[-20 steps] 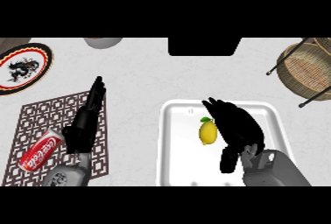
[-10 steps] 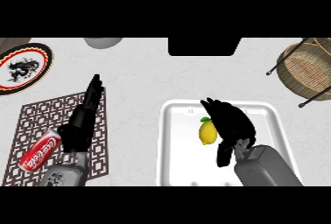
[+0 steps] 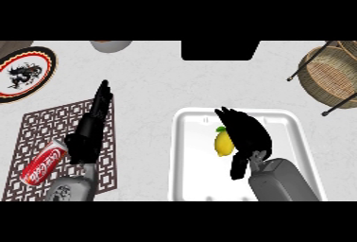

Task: Pick the lemon from the tray and place it in the tiered basket

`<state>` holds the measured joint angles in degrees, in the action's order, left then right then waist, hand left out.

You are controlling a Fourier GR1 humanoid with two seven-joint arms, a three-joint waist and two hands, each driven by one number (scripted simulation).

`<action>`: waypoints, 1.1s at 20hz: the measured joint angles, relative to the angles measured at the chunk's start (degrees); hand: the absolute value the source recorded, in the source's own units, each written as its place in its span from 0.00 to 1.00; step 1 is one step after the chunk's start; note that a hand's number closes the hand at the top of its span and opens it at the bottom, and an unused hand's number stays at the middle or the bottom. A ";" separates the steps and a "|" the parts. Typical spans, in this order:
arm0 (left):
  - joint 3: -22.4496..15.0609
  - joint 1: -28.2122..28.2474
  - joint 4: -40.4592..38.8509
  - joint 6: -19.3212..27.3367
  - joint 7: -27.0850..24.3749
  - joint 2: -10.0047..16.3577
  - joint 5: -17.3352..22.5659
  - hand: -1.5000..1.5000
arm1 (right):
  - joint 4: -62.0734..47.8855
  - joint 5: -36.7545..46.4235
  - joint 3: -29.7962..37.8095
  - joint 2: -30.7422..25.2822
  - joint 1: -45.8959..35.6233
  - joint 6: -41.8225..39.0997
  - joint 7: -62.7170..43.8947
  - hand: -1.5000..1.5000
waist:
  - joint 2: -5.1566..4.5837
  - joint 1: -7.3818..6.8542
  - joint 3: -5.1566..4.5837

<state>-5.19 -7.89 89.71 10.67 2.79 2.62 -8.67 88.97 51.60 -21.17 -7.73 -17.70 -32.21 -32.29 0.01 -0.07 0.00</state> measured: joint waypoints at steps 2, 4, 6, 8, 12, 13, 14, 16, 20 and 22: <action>0.81 -0.10 -0.92 -0.64 -0.90 0.16 0.46 0.50 | 0.75 0.44 0.48 -0.47 1.31 -0.31 1.23 0.00 | 0.01 0.03 0.00; 0.38 -0.20 -0.25 -0.37 0.03 -0.33 -0.14 0.50 | -2.24 1.20 1.28 0.71 0.02 0.80 2.20 0.00 | 0.00 -0.03 -0.01; 0.92 -1.03 -1.47 -0.61 -0.43 -0.48 0.06 0.50 | -4.56 2.08 1.60 0.83 0.53 2.84 4.38 0.00 | -0.01 -0.02 -0.01; 0.72 -0.42 -0.89 -0.90 -0.40 -0.54 -0.15 0.50 | -5.29 2.85 1.63 1.81 1.14 4.18 4.97 0.00 | -0.01 -0.03 -0.01; 0.25 -0.52 0.29 -0.33 0.87 -1.04 -1.04 0.50 | -7.26 4.45 2.72 2.68 1.10 7.87 6.86 1.00 | 0.00 -0.04 -0.01; 0.38 -0.38 0.23 -0.62 0.54 -0.90 -0.93 0.50 | -8.33 5.44 2.41 2.97 0.95 9.47 7.51 1.00 | -0.01 -0.05 0.00; -0.16 0.16 0.54 -0.11 0.52 -1.24 -1.44 0.50 | -8.27 6.08 2.41 2.81 0.74 10.19 7.93 1.00 | -0.02 -0.06 0.01; 0.53 -0.35 -0.06 -0.47 0.51 -0.93 -1.02 0.50 | -8.40 8.70 0.61 2.68 1.11 12.98 8.75 1.00 | 0.00 -0.03 -0.01; 0.86 -0.63 -0.20 -0.59 0.30 -0.86 -1.08 0.50 | -10.43 12.59 -0.96 1.14 0.80 17.39 12.13 1.00 | 0.19 -0.04 -0.12; 1.07 0.16 0.47 -0.64 0.30 -0.74 -0.84 0.50 | -9.63 12.63 -1.10 -4.45 3.08 17.75 17.48 1.00 | 0.30 0.11 -0.09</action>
<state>-4.12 -7.74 90.18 10.03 3.09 1.88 -9.51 79.34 64.23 -22.28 -12.18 -14.62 -14.46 -14.80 0.31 0.04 -0.08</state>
